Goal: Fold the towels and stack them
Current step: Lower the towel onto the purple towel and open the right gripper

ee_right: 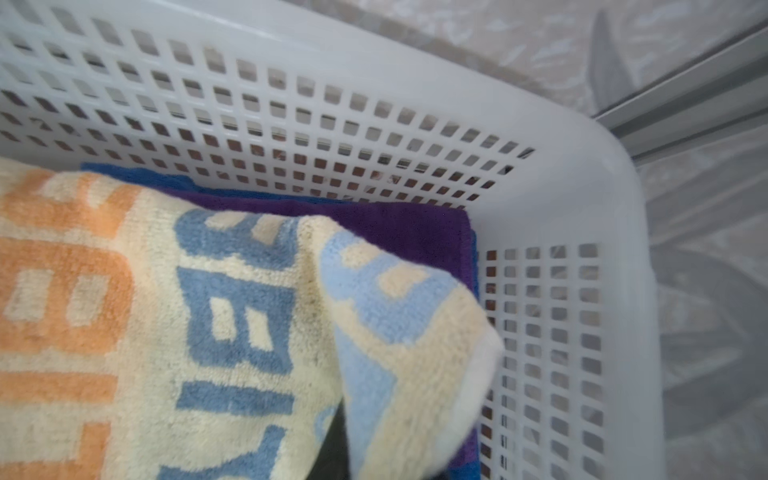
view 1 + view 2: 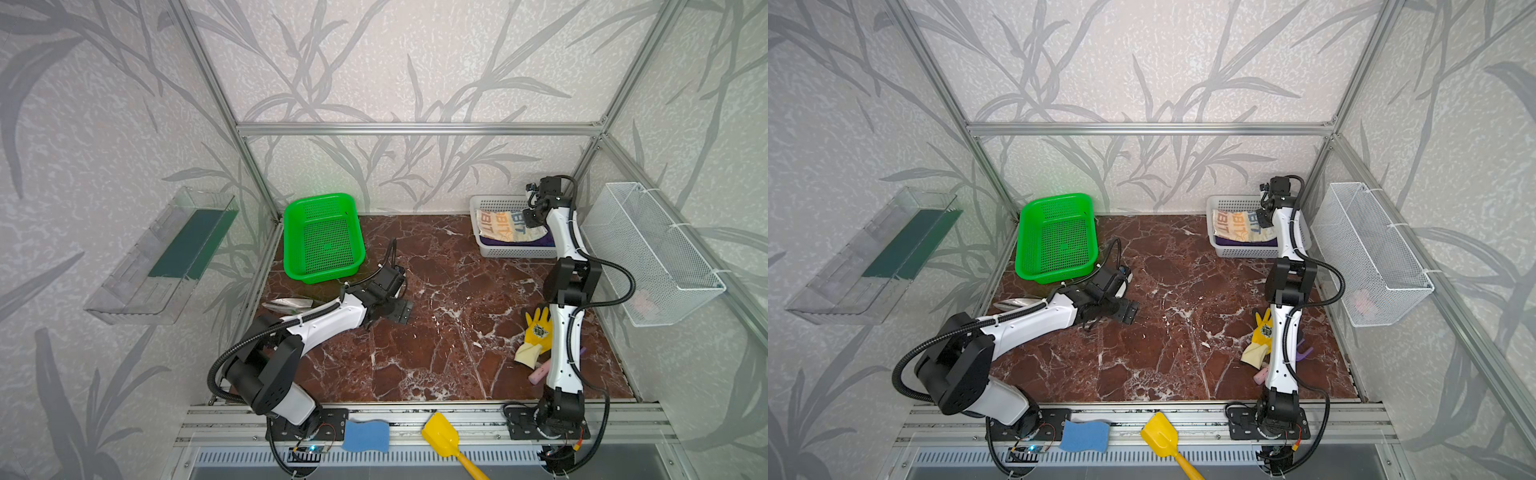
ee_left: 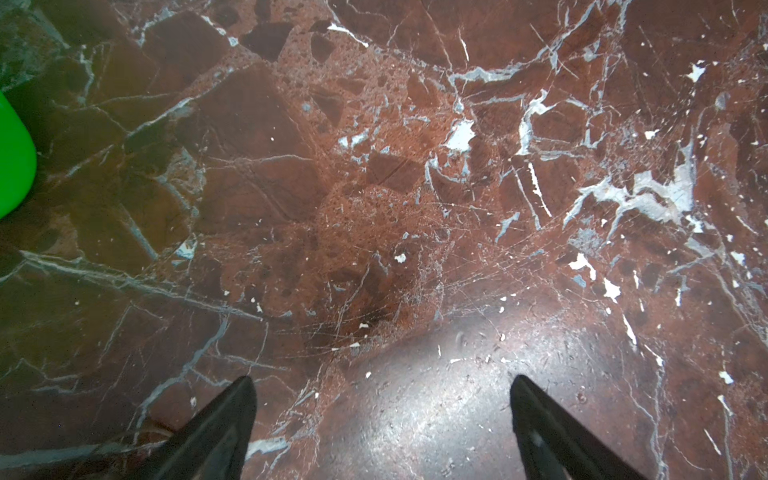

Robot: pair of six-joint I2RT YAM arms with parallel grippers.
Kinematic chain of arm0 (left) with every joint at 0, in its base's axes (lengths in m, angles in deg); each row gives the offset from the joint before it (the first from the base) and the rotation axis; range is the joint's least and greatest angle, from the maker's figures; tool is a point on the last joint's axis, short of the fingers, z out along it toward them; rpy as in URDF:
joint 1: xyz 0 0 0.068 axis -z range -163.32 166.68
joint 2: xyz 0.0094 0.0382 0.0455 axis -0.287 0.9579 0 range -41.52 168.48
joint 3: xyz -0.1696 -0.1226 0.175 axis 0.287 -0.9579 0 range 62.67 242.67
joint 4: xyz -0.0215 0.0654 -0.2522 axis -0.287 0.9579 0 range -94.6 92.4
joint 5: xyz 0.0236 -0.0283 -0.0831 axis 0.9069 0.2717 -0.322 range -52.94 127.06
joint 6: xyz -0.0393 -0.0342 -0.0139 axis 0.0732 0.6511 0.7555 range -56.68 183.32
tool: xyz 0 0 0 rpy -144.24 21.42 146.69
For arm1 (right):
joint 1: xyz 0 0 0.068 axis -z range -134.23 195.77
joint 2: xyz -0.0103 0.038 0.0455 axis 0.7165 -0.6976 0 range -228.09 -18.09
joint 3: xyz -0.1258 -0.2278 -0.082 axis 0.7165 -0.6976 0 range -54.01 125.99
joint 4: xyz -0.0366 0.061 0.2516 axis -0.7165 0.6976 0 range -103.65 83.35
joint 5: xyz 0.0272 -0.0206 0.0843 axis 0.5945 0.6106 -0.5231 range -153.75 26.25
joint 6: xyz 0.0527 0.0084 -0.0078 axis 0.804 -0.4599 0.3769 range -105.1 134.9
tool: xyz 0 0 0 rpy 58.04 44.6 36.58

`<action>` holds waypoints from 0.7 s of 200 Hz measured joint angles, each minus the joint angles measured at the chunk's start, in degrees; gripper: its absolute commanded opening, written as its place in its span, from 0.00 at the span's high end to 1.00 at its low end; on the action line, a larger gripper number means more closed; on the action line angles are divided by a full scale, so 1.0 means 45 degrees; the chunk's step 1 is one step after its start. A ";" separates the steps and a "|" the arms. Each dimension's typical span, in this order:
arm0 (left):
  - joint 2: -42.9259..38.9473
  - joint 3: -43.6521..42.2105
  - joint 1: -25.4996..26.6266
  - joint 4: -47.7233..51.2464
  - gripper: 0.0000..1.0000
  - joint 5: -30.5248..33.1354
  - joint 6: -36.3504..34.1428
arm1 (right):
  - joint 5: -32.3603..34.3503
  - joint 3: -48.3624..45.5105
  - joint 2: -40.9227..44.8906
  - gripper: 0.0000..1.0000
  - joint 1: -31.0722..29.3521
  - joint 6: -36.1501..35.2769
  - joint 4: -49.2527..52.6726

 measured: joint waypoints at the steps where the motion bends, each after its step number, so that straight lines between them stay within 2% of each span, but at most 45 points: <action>1: 0.0005 0.0005 0.0000 0.0000 0.05 0.0000 0.0005 | -0.0015 -0.0010 0.0000 0.56 0.0010 0.0010 -0.0019; 27: 0.0267 0.0228 0.0000 0.0024 0.05 -0.0068 -0.0005 | -0.0194 -0.0554 0.0000 0.31 0.0131 -0.0083 -0.0573; 40: 0.0325 0.0277 0.0000 0.0024 0.04 -0.0068 -0.0010 | -0.0296 -0.0763 0.0000 0.12 0.0180 -0.0068 -0.0641; 55: 0.0330 0.0277 0.0000 0.0019 0.01 -0.0053 0.0010 | -0.0437 -0.0918 0.0010 0.00 0.0180 -0.0078 -0.0729; 102: -0.0029 0.0112 0.0000 -0.0121 0.01 0.0573 0.0015 | -0.1248 -0.3065 0.1180 0.01 0.0078 0.0087 -0.1671; 140: -0.1078 -0.0029 -0.0180 0.0049 0.01 0.2021 -0.0146 | -0.1909 -0.6421 0.3832 0.01 -0.0316 0.0321 -0.3560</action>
